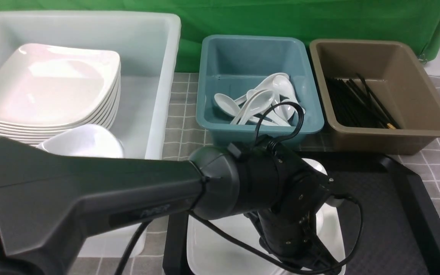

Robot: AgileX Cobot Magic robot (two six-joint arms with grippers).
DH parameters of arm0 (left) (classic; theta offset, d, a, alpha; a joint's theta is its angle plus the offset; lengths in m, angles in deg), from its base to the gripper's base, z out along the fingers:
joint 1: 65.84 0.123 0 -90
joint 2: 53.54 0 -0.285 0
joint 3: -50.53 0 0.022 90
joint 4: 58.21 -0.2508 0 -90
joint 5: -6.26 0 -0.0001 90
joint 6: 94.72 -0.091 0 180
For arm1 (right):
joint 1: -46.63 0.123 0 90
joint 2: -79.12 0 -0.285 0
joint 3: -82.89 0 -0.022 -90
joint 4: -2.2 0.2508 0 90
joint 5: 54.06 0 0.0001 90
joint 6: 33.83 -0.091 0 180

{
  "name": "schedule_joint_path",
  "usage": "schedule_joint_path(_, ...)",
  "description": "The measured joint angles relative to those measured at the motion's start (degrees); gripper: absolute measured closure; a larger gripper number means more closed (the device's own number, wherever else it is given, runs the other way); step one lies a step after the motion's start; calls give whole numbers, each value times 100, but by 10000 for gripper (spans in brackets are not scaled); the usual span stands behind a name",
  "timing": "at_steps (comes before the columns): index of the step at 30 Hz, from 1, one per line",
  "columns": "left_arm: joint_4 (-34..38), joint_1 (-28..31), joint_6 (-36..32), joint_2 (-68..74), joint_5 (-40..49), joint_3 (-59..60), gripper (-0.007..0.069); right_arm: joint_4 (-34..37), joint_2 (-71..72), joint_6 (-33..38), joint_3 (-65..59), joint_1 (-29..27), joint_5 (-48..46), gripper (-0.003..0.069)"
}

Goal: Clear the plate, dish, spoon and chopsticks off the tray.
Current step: Use the left arm to grab a soup spoon from the plate, then use the left arm to put the soup spoon into the small storage box in the middle, then use the left arm to grab a plate from the dinner plate

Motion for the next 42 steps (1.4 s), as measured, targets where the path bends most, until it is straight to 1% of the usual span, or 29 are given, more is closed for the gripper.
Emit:
schedule_joint_path(2,6,12,-10,-19,27,-6,524,0,0,0,0,0,0,515)
schedule_joint_path(5,-178,88,-10,-187,373,-172,522,0,0,0,0,0,0,515)
schedule_joint_path(7,-510,185,-10,-500,472,-473,522,0,0,0,0,0,7,515)
schedule_joint_path(11,-1095,502,-53,-866,225,-1061,522,0,0,0,0,0,13,515)
schedule_joint_path(13,-1251,933,-312,-871,-224,-1553,522,0,0,0,0,0,24,515)
schedule_joint_path(14,-1251,933,-312,-871,-264,-1553,522,0,0,0,0,0,24,515)
schedule_joint_path(15,-1189,1323,-642,-713,-570,-1910,522,0,0,0,0,0,30,514)
schedule_joint_path(16,-1171,1367,-680,-687,-602,-1950,522,0,0,0,0,0,30,514)
schedule_joint_path(17,-907,1700,-988,-441,-836,-2257,519,0,0,0,0,0,43,513)
schedule_joint_path(19,-623,2052,-1382,-68,-1032,-2570,500,0,0,0,0,0,47,512)
schedule_joint_path(21,-345,2342,-1676,370,-1180,-2908,444,0,0,0,0,0,47,508)
schedule_joint_path(23,-284,2442,-1780,575,-1201,-3021,391,0,0,0,0,0,40,507)
schedule_joint_path(24,-261,2491,-1800,675,-1208,-3051,345,0,0,0,0,0,35,505)
schedule_joint_path(25,-247,2510,-1801,716,-1208,-3057,316,0,0,0,0,0,36,504)
schedule_joint_path(28,-181,2564,-1719,730,-1026,-3070,155,0,0,0,0,0,20,498)
schedule_joint_path(29,-150,2564,-1671,678,-944,-3076,123,0,0,0,0,0,28,497)
schedule_joint_path(31,-112,2553,-1632,479,-631,-3084,101,0,0,0,0,0,43,495)
schedule_joint_path(32,-77,2530,-1676,322,-363,-3084,103,0,0,0,0,0,49,495)
schedule_joint_path(34,-77,2471,-1884,48,75,-3054,131,0,0,0,0,0,44,494)
schedule_joint_path(35,-85,2371,-2197,-282,526,-2922,199,0,0,0,0,0,44,494)
schedule_joint_path(36,-93,2298,-2367,-489,818,-2795,246,0,0,0,0,0,44,493)
schedule_joint_path(37,-99,2196,-2522,-750,1049,-2573,313,0,0,0,-11,0,44,491)
schedule_joint_path(39,-97,1918,-2814,-1378,1293,-1806,494,0,0,0,-49,0,44,487)
schedule_joint_path(41,-97,1783,-3035,-1800,1238,-1162,567,0,0,0,-56,0,44,483)
schedule_joint_path(42,-97,1746,-3064,-1908,1221,-992,573,0,0,0,-56,0,44,483)
